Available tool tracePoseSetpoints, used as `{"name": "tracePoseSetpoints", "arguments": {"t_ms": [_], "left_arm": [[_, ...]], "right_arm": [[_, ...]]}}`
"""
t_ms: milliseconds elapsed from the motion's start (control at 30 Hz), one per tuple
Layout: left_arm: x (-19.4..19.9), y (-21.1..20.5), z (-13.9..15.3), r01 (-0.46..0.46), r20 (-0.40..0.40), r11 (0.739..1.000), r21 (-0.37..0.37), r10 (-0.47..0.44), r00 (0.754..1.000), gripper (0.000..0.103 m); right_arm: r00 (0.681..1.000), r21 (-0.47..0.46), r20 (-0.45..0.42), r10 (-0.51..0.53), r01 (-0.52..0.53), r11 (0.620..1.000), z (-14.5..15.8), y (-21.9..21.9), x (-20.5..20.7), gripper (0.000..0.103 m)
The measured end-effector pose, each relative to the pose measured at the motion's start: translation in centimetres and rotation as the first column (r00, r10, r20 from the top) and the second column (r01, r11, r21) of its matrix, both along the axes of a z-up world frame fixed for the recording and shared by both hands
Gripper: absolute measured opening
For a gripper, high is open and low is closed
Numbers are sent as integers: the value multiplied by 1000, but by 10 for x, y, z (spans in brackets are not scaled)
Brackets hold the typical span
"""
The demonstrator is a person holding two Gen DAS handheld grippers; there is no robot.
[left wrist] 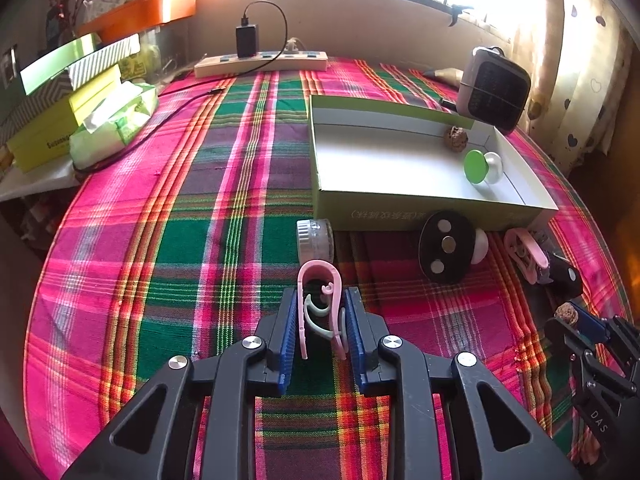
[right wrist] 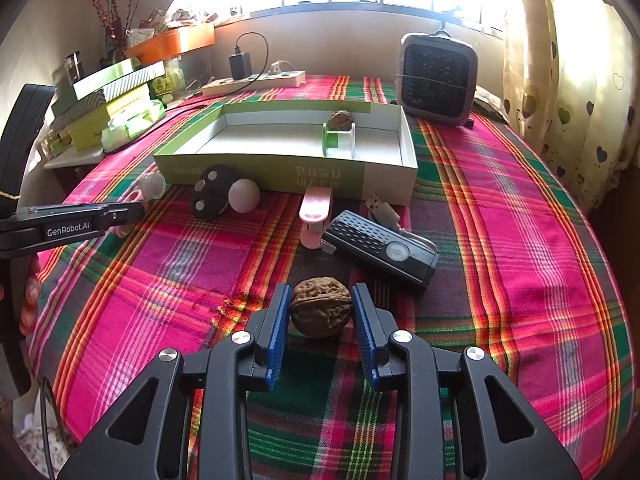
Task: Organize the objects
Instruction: 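Lift the walnut and pink clip and carry both into the tray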
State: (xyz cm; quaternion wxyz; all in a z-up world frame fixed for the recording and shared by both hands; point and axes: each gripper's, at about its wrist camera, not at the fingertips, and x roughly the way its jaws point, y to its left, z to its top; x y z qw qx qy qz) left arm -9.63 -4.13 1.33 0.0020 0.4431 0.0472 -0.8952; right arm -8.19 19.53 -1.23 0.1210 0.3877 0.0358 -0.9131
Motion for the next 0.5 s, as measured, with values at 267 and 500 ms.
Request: {"name": "tracePoseSetpoints", "arguments": {"t_ms": [267,500], "left_arm": [[3,6,10,32,-29,999,10,-32,999,22],[3,7,19,47,-49,999,13,-46,998,22]], "right_arm": [[1000,1,-19,15,-15,1000,9,-6,-2,33],[999,-3,-34,30,-30,1000,16,-12,-5,33]]}}
